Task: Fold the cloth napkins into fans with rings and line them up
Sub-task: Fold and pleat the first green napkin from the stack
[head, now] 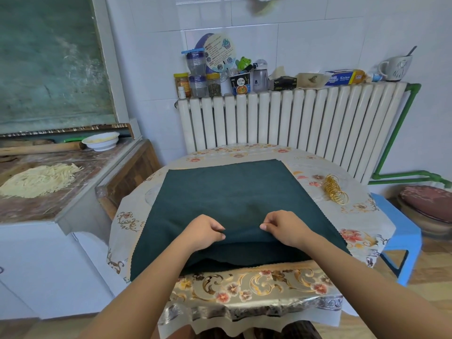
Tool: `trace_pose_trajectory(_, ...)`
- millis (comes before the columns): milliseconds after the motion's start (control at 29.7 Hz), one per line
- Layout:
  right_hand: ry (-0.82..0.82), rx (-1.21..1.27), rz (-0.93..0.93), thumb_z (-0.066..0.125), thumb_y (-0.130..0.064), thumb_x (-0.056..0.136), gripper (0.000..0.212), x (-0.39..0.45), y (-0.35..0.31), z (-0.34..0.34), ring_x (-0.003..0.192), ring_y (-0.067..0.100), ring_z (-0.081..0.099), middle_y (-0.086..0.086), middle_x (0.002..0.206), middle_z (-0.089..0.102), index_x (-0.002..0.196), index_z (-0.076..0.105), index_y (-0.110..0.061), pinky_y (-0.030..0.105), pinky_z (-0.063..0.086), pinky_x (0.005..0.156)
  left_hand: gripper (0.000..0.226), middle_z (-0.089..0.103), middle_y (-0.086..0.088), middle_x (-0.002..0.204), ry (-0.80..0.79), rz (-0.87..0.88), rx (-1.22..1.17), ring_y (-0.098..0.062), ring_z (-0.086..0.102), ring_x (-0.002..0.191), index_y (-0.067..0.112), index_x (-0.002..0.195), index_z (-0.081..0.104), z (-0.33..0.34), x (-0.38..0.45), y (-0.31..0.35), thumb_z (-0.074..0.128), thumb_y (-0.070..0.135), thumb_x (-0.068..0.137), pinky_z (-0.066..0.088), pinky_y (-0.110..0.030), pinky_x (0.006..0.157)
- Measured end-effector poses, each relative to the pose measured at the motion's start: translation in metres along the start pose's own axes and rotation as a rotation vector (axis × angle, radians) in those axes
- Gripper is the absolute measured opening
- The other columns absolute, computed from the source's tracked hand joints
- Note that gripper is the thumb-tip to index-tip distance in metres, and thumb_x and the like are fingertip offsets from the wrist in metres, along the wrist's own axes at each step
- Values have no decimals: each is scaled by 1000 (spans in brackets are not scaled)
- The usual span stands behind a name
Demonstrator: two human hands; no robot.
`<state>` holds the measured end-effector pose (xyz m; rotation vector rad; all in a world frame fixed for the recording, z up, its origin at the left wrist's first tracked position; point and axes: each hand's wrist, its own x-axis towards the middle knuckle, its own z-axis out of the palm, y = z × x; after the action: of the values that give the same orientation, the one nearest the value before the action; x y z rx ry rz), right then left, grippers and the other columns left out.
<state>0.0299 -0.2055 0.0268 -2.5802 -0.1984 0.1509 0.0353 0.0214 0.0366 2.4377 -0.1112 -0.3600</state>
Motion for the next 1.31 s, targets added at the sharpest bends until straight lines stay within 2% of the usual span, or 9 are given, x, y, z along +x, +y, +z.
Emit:
trace_pose_trajectory(135,90,-97,3,48,-32,97,22,-5,-3,-13,86,22,58,3,91,65,91,60,-16,28,43,71,39,38,1,59,-36,-13,218,-13,40,60,15,62,46,-22,-6,0,51,29,98,31,-25,56)
trace_pose_trajectory(303,-44,-220,-15,48,-32,97,18,-18,-11,-41,93,21,57,4,101,64,95,61,-20,29,41,76,29,47,4,72,-206,-18,184,-11,41,66,11,88,59,-46,-20,7,49,35,99,33,-25,60)
trace_pose_trajectory(438,-278,-332,-66,53,-32,95,16,-34,-20,-67,88,14,53,-5,90,59,84,59,-23,24,38,76,52,54,0,136,-390,-83,150,-18,56,109,15,136,51,-51,-23,10,56,45,93,45,-33,95)
trace_pose_trajectory(539,-267,-340,-62,53,-34,94,16,-26,-23,-79,90,13,55,-6,90,60,82,59,-26,25,42,80,43,60,4,128,-416,-18,209,-16,54,118,18,128,58,-58,-21,16,56,43,93,36,-34,107)
trace_pose_trajectory(707,-59,-400,-39,53,-40,94,15,15,-19,-66,99,18,58,-6,99,63,86,60,-29,29,44,79,32,62,-8,125,-274,-20,497,-22,57,104,17,112,61,-75,9,17,53,43,95,39,-32,92)
trace_pose_trajectory(909,60,-451,7,45,-37,98,21,91,0,-34,99,20,58,-2,108,64,105,62,-25,28,42,71,37,59,-8,123,-233,-132,760,-28,56,112,10,125,58,-79,79,4,59,28,94,44,-34,91)
trace_pose_trajectory(1044,117,-439,50,43,-34,99,22,138,16,-17,96,21,58,0,105,64,104,60,-21,28,40,67,10,55,1,91,-20,-149,824,-21,53,88,18,101,61,-72,129,-15,56,23,93,40,-31,72)
trace_pose_trajectory(1111,147,-445,58,41,-33,100,23,163,26,-7,97,21,56,1,105,63,104,59,-18,29,39,70,7,51,4,80,98,-124,843,-20,51,84,19,93,56,-64,150,-26,52,24,95,32,-31,75)
trace_pose_trajectory(1313,317,-482,-20,47,-26,97,18,198,48,19,92,25,54,3,96,61,98,61,-14,33,38,75,22,61,2,99,410,49,898,-21,56,95,18,99,50,-50,174,-65,38,36,100,31,-35,89)
